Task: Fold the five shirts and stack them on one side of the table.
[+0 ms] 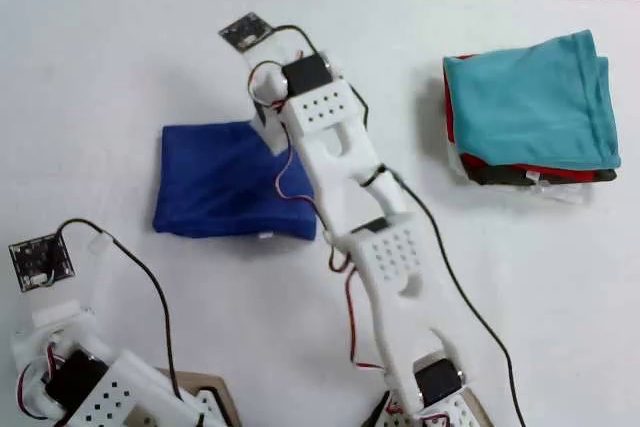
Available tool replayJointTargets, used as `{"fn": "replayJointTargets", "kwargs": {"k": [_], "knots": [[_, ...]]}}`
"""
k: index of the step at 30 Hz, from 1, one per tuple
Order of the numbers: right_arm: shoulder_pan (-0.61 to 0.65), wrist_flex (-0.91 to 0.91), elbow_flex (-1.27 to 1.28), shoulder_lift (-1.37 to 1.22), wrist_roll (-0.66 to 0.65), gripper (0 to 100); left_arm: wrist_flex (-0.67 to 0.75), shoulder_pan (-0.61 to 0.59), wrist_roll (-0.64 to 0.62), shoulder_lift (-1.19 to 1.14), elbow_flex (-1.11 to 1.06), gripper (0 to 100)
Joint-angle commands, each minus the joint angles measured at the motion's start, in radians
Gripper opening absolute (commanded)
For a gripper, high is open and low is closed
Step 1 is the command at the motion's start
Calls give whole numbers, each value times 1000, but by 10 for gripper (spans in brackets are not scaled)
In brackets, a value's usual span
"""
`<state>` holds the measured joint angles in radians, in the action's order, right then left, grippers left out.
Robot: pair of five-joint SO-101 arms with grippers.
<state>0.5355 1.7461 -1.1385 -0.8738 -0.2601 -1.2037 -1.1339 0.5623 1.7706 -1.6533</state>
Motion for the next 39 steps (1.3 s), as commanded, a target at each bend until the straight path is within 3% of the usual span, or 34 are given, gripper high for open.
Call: {"fn": "replayJointTargets", "kwargs": {"k": [1, 8, 12, 26, 35, 39], "knots": [[19, -15, 482, 410, 0, 22, -6, 9, -6, 9, 2, 25], [70, -576, 1366, 866, -8, 22, -6, 11, -6, 6, 7, 25], [136, -803, 1583, 957, -8, 22, -6, 11, -5, 6, 10, 25], [160, -892, 1521, 679, 0, 22, -8, 11, -5, 6, 8, 25], [84, -700, 1320, 881, 2, 25, -8, 11, -5, 6, 7, 25], [31, -656, 1266, 928, 164, 106, -8, 11, -5, 6, 7, 25]]}}
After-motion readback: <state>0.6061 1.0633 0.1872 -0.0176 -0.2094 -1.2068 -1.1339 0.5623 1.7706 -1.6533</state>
